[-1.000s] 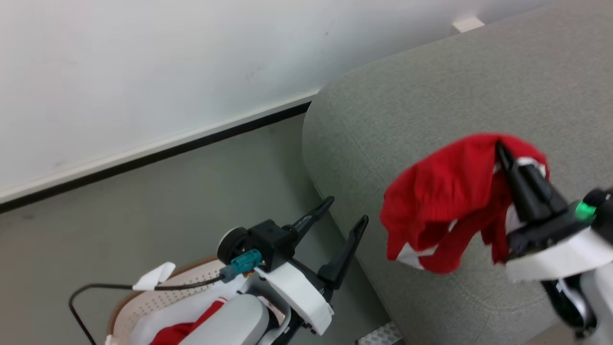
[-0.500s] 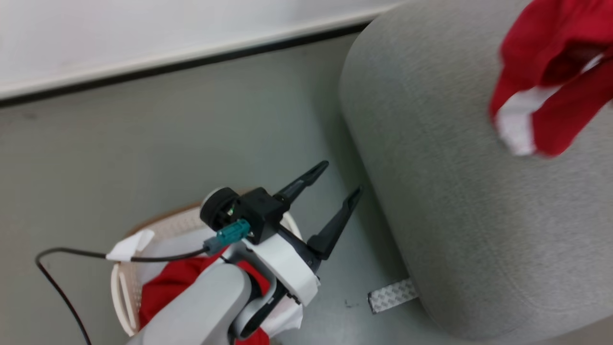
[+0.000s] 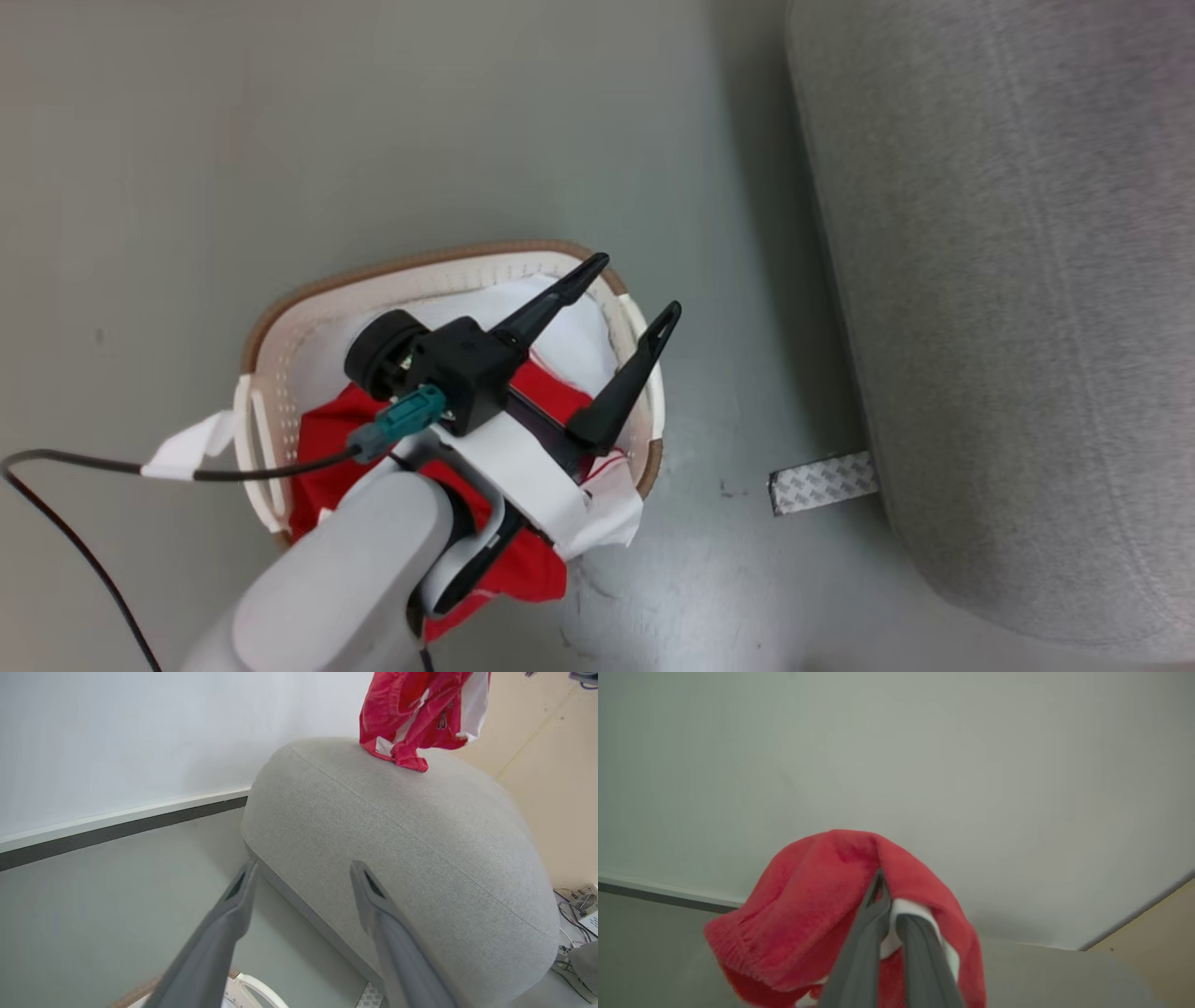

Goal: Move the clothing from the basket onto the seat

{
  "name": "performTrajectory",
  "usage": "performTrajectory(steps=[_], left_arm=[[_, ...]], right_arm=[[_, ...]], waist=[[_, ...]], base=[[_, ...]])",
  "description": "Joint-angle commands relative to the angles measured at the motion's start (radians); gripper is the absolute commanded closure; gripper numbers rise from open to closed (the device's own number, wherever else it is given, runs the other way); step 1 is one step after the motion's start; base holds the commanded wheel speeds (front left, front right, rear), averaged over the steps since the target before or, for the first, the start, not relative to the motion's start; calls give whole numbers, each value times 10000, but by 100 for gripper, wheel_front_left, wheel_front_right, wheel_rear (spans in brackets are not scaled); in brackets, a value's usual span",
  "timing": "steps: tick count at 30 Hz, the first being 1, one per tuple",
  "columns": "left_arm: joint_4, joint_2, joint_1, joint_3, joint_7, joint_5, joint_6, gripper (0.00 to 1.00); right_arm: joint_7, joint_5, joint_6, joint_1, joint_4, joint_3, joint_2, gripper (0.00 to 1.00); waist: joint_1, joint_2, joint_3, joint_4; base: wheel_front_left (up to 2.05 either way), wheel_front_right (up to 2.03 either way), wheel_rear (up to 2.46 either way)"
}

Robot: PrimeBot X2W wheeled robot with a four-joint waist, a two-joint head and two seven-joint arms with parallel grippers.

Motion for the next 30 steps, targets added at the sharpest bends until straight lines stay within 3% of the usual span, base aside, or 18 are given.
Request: performTrajectory(steps=[1,7,16,17,18,19,20,25,30], left_arm=[[-45,90,-112,51,-51,136,47,0],[-42,48,-157,138,-223,6,71,0],[123,126,-93,207,-582,-201,-72,0],[148,104,-80,221,-585,-232,-76,0],[190,77,-73,222,-621,-281,-75,0],[233,41,-57,228,-662,-326,-79,0],[293,5,-26,226,-688,-334,-90,0],[643,-200,263,280,-931,-602,-63,0],[935,-214,796,618,-1215,-976,75,0]], right_arm=[[236,-122,-22,-81,322,171,121,100],[1578,-60,-23,47,1935,893,503,100],[2148,455,-23,540,3125,1491,499,100],[2163,554,-23,552,3183,1521,511,88],[2199,616,-23,570,3232,1583,517,55],[2231,656,-23,604,3279,1661,528,7],[2225,715,-23,645,3308,1732,561,0],[2556,1186,-23,1111,3298,2169,694,0],[2991,1535,-23,1904,2457,3019,500,0]], waist=[[-2,0,348,167],[-2,0,635,235],[-2,0,613,345],[-2,0,551,352],[-2,0,475,358],[-2,0,375,365],[-2,0,237,374],[-2,0,-770,441],[-2,0,-2003,479]], base=[[0,0,0],[0,0,0],[0,0,0],[0,0,0],[0,0,0],[0,0,0],[0,0,0],[0,0,0],[0,0,0]])
